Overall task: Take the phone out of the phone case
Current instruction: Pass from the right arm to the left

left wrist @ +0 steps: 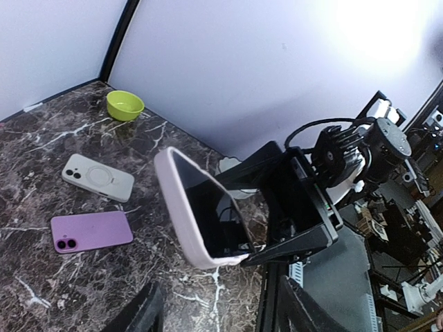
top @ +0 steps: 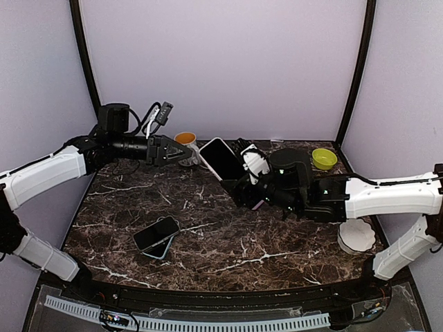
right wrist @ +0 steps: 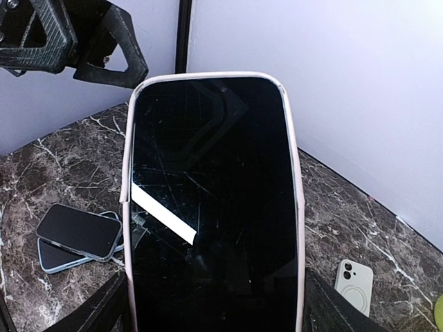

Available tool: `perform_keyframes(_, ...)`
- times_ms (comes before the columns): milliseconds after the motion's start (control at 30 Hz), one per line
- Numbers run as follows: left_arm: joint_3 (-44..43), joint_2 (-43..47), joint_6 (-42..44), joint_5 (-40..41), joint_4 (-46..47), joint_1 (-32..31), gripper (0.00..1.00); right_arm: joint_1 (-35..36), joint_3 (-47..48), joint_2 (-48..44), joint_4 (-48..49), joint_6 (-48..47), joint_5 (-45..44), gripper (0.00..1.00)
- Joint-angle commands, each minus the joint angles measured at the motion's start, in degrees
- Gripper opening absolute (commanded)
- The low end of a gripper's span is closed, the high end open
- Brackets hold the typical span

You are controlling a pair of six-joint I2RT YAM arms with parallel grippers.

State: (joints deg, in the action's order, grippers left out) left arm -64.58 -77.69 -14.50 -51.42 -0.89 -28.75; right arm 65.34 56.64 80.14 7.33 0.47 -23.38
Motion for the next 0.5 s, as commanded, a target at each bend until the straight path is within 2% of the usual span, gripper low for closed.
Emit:
perform_keyframes(0, 0.19, -0.44, -7.64, -8.33, 7.92, 0.36, 0.58, 1.06, 1.86, -0.07, 7.95, -2.14, 1.44, 0.0)
perform_keyframes(300, 0.78, -2.78, -11.85, -8.43, 10.28, 0.45, 0.46, 3.0, 4.85, 3.43, 10.74, -5.81, -0.1, 0.0)
perform_keyframes(467, -0.21, -2.75, -9.01, -4.76, 6.68, 0.52, 0.5, 3.12, 4.75, 3.34, 12.2, -6.87, -1.01, 0.0)
